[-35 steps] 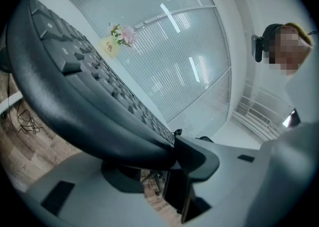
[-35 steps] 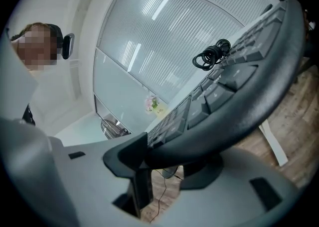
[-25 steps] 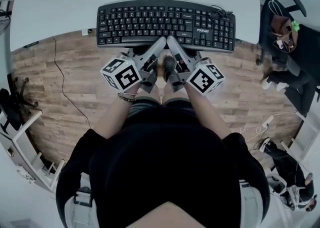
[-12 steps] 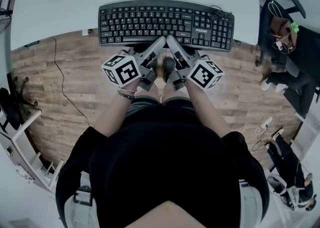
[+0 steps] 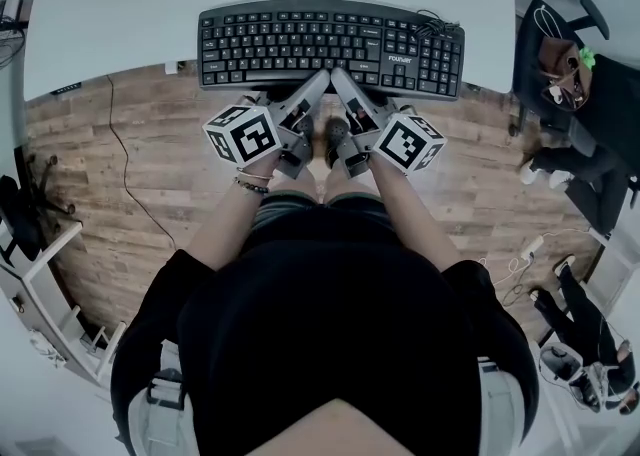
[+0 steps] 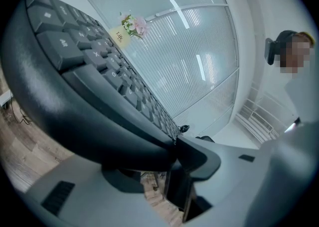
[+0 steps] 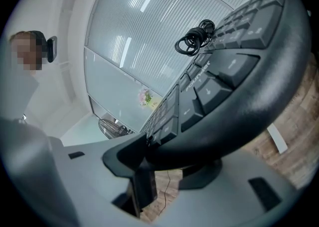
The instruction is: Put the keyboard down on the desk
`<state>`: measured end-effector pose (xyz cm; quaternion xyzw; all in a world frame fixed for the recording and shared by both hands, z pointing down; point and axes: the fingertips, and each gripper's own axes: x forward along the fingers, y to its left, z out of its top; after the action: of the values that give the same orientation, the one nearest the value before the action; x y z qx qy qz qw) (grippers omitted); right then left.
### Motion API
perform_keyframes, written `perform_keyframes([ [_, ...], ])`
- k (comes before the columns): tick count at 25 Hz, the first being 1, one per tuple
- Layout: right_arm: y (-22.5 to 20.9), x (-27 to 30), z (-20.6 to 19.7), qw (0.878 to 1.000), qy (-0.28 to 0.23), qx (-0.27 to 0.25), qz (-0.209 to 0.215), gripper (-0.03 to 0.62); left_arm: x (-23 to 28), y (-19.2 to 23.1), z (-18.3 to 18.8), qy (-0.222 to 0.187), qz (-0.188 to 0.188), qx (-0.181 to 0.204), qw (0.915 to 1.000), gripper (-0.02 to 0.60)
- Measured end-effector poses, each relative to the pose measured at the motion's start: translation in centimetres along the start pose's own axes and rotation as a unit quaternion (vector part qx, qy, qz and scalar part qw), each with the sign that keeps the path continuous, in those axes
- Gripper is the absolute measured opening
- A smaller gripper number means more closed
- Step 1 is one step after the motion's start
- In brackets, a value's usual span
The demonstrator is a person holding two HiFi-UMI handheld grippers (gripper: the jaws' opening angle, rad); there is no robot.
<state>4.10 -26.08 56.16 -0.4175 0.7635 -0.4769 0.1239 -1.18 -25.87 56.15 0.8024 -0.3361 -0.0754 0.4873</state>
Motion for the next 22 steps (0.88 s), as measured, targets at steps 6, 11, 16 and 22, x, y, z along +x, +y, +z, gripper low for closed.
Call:
perform_keyframes([
  [6,-0.1,0.07,-0.02,1.0,0.003,0.004,-0.001,0.199,0.08,0.03,0.12,0.0,-0.001,0.001,1.0,0.206],
  [11,-0.05,0.02,-0.23,1.0,0.007,0.016,-0.005,0.199,-0.02,0.08,0.16,0.009,0.0,-0.003,1.0,0.207],
  [16,-0.05,0.02,-0.36,1.0,0.012,0.021,-0.008,0.198,0.02,0.15,0.19,0.016,0.0,-0.006,0.9999,0.21],
  [22,0.12,0.12,-0.41,0.999,0.018,0.03,-0.009,0.199,0.08,0.12,0.26,0.018,0.002,-0.01,0.9998,0.212],
])
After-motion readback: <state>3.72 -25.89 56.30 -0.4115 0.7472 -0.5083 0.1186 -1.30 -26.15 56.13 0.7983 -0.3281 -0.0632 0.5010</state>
